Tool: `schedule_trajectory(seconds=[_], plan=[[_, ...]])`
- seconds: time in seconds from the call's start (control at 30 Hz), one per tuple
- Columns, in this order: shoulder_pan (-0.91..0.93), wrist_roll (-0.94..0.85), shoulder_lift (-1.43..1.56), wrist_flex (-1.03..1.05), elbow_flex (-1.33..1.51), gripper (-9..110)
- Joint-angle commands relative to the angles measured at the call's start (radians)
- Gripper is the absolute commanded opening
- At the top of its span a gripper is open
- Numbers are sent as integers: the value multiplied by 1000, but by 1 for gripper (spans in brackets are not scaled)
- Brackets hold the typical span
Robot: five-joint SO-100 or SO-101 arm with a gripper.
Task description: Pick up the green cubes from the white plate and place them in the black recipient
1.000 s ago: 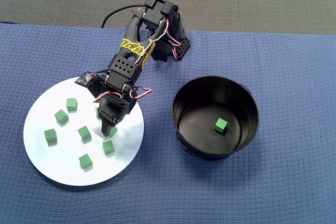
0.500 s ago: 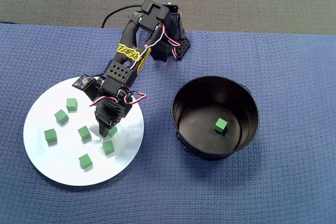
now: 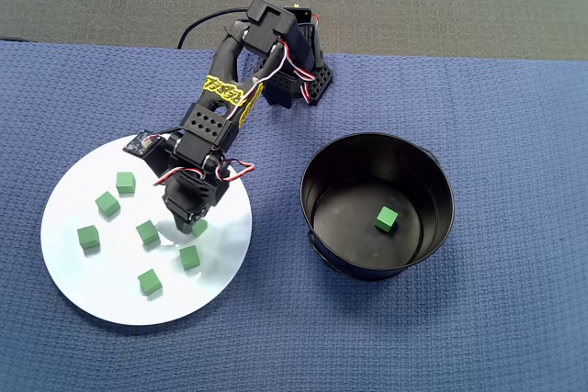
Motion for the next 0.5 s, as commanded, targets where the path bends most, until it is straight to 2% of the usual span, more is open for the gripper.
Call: schedule_trajectory(seconds=[0.0,0.2,0.47], plan=[[8,-15,6,-18,-57,0],[9,-15,49,-29,-28,0],[-72,31,518,167,25,0]])
